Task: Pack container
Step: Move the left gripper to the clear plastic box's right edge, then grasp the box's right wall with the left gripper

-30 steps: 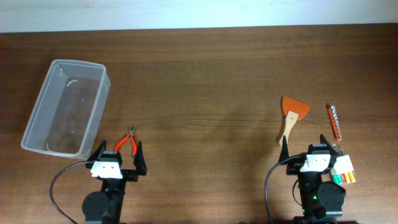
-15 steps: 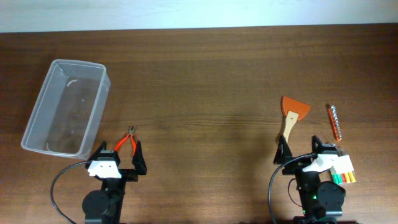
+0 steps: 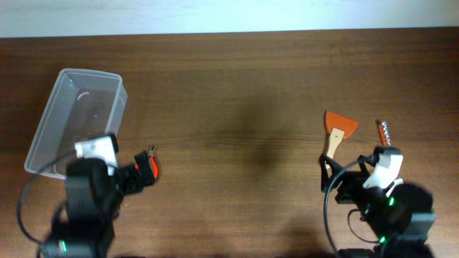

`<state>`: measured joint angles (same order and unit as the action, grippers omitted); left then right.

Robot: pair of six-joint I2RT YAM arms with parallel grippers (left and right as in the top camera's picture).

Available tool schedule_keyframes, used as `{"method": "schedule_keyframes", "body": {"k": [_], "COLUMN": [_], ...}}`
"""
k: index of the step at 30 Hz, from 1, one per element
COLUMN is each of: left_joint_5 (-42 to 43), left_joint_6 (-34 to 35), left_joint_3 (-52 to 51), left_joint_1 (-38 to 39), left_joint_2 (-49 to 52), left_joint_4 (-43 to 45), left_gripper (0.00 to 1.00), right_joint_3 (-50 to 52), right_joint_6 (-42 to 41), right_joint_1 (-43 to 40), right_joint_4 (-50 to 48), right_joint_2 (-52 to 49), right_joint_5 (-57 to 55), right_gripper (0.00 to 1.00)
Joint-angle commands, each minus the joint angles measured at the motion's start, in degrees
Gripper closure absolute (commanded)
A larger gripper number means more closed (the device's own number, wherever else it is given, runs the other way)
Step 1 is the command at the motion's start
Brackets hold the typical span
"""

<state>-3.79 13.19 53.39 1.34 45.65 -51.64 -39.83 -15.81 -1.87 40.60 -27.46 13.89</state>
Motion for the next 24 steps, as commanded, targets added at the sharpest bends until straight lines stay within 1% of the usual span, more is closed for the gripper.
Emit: {"method": "schedule_keyframes", "body": {"k": [1,4,6,9,10,12,14,15,18,21,24], "left_joint_5": [-2.69,-2.6,-2.03,-1.57,-1.42,-1.51,-1.6,-1.62,-1.6,-1.84,-1.77], "left_joint_6": [1.09,1.14,1.14,1.14,1.42,4.57,10.84,14.38,19.26,20.28,20.55], "left_joint_3": [11.3,19.82,23.47,25.46,25.46,25.46,25.46,25.46,25.46,25.46,25.44], "left_joint_1": [-0.42,-0.42,-0.42,-0.72,-1.38,-4.24,-8.35,-11.17,-19.32,-26.08,-30.64], "left_joint_2": [9.81,16.57,19.37,21.31,21.42,21.53,21.55,21.66,22.43,24.33,27.85], "left_joint_4": [-7.19,-14.6,-17.55,-18.43,-18.25,-18.03,-18.05,-18.05,-17.38,-16.87,-16.76], "left_gripper": [0.01,0.01,0.01,0.01,0.01,0.01,0.01,0.01,0.01,0.01,0.01], "right_joint_3": [-9.92,-19.85,-26.23,-34.75,-37.18,-40.92,-43.39,-44.13,-44.74,-44.74,-44.74], "right_joint_6": [3.67,10.49,13.92,14.99,15.02,14.97,14.99,14.97,14.99,14.99,14.99], "right_joint_1": [0.37,0.37,0.37,0.37,0.37,0.37,0.37,0.37,0.37,0.37,0.35], "right_joint_4": [7.39,17.55,24.7,34.01,36.06,37.75,38.32,38.34,38.29,38.27,38.07], "right_joint_2": [-10.01,-19.71,-25.9,-34.47,-37.03,-41.18,-44.17,-45.24,-47.21,-47.93,-47.8], "right_joint_5": [0.92,0.35,-4.09,-13.81,-15.5,-12.33,-8.57,-7.85,-8.11,-8.15,-9.03], "right_gripper": [0.01,0.01,0.01,0.01,0.01,0.01,0.01,0.01,0.01,0.02,0.02]}}
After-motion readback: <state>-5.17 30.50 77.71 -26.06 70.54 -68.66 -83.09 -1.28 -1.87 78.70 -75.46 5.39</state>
